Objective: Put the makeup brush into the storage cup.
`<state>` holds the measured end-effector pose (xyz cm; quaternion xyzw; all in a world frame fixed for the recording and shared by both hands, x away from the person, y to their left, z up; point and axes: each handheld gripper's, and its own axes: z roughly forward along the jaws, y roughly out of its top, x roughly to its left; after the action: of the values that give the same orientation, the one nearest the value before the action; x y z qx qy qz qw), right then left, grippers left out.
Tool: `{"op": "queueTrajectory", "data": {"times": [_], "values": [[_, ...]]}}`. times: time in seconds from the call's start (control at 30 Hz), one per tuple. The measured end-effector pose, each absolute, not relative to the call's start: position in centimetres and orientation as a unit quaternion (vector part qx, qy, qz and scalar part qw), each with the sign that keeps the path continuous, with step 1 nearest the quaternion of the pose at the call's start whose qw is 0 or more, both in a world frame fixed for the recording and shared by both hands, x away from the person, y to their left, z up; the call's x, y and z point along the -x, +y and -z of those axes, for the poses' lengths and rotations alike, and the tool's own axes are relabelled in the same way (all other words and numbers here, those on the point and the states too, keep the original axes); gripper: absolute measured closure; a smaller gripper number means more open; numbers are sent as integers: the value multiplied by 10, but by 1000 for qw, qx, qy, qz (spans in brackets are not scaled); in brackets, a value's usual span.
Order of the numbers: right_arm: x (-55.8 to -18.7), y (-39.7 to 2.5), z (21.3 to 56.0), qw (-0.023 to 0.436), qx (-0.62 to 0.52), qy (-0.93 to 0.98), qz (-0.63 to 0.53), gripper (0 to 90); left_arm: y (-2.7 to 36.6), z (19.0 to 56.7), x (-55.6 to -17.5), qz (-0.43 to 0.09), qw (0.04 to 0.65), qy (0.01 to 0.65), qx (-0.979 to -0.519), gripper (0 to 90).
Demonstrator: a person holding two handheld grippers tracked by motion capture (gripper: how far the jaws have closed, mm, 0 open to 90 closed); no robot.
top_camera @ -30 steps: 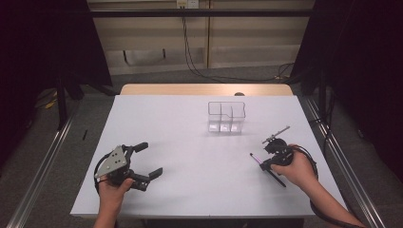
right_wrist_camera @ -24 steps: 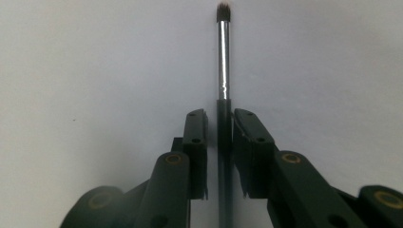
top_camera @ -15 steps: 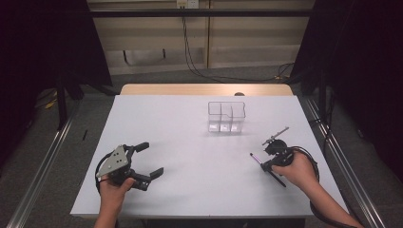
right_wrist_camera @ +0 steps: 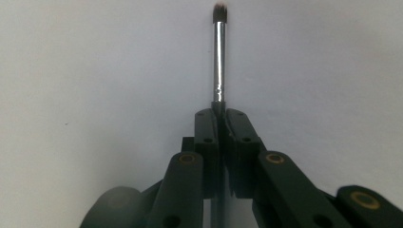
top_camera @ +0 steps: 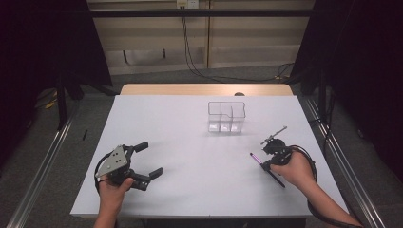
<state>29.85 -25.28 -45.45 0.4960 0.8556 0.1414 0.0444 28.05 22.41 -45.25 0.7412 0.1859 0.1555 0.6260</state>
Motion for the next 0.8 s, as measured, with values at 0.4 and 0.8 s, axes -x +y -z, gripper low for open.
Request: {"op": "queueTrajectory", "data": {"times": [0.4,0.8], "values": [[-302,-250,446,63,-494,839,-218,845,227,452,-279,-158,626,189,-740,0],[-299,-252,436,107,-493,794,-340,845,228,452,-278,-158,629,192,-736,0]]}}
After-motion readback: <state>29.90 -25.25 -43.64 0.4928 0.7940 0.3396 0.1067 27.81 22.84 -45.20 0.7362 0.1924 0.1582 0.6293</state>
